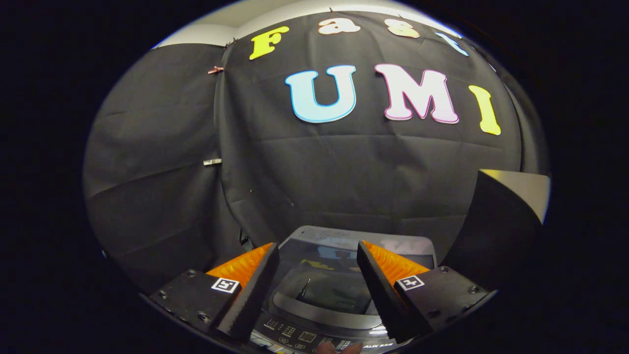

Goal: Put the clothes into the washing machine and then close the washing machine lid.

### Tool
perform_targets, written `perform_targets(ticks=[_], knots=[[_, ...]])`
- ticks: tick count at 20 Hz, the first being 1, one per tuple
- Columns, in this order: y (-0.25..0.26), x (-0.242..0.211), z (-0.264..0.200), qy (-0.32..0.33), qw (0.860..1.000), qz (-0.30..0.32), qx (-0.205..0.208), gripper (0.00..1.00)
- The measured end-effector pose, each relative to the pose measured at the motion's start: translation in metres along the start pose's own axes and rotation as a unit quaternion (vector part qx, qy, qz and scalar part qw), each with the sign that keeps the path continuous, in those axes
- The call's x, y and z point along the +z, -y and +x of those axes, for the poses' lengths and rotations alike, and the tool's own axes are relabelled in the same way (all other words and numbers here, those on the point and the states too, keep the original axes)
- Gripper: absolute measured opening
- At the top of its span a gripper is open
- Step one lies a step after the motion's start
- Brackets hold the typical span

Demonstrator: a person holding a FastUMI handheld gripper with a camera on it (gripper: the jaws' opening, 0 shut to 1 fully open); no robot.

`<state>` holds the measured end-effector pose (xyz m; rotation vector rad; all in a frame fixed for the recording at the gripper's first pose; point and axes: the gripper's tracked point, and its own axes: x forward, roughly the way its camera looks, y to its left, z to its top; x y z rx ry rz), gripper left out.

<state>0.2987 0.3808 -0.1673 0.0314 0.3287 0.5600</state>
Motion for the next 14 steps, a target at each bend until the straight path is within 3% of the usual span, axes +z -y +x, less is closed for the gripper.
perform_targets(ticks=[5,11,14], knots=[[0.004,0.044,-0.043,0.071,0.997,-0.010,-0.015,1.00],[0.034,0.072,-0.096,0.101,0.990,-0.030,-0.092,0.99],[0.036,0.087,-0.123,0.119,0.986,-0.037,-0.108,0.99]])
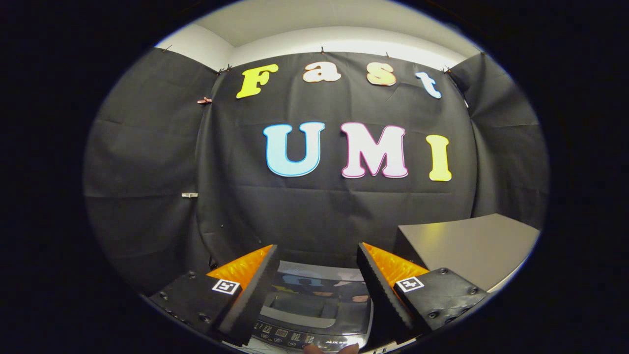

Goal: Put the clothes into the washing machine and then close the washing machine lid.

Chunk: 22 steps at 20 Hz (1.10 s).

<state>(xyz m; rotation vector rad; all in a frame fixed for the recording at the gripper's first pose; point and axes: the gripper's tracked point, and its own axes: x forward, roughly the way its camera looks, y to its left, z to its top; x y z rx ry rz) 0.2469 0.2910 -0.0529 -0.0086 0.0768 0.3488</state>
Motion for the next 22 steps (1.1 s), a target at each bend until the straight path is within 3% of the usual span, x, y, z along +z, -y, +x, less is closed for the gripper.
perform_targets(ticks=[13,22], knots=[[0.062,0.043,-0.092,0.042,0.998,0.020,-0.037,1.00],[0.112,0.021,-0.136,0.030,0.996,0.017,-0.076,0.99]])
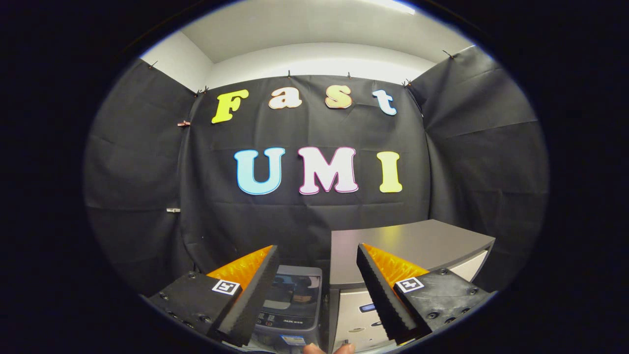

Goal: Put the clothes into the washing machine and then close the washing machine lid.

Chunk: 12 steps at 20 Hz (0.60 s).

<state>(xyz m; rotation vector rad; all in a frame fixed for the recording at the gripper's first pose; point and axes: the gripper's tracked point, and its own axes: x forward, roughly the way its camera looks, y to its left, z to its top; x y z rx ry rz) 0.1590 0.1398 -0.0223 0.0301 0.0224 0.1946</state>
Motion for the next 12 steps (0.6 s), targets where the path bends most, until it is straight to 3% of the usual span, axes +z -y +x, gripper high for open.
perform_targets(ticks=[12], knots=[[0.027,-0.003,-0.007,-0.006,1.000,-0.005,-0.025,0.99]])
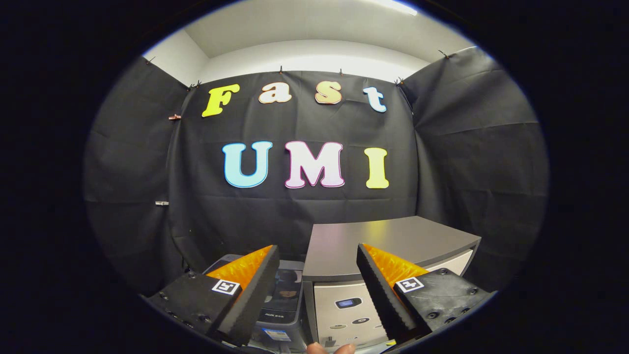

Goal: Put the clothes into the washing machine and then close the washing machine lid.

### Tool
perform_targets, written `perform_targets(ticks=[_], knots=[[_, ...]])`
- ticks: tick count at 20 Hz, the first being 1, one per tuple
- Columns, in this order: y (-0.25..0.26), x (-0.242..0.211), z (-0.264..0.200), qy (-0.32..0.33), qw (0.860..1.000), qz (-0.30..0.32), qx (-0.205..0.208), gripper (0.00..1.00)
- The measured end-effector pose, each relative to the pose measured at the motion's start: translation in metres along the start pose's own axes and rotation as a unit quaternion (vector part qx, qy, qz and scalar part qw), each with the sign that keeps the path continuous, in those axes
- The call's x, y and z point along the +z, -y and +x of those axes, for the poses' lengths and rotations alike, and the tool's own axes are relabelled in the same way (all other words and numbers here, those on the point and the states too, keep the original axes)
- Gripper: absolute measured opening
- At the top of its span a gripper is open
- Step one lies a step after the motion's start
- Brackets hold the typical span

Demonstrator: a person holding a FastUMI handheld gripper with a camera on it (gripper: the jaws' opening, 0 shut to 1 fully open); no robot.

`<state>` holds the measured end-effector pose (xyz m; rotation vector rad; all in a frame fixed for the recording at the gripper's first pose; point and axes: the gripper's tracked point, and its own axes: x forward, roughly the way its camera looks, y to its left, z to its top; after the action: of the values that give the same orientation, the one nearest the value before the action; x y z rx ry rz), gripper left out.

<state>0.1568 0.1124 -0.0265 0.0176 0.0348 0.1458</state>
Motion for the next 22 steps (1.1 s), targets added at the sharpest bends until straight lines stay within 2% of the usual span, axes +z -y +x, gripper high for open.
perform_targets(ticks=[22], knots=[[-0.0022,0.0076,-0.0063,0.003,1.000,-0.010,-0.002,0.99]])
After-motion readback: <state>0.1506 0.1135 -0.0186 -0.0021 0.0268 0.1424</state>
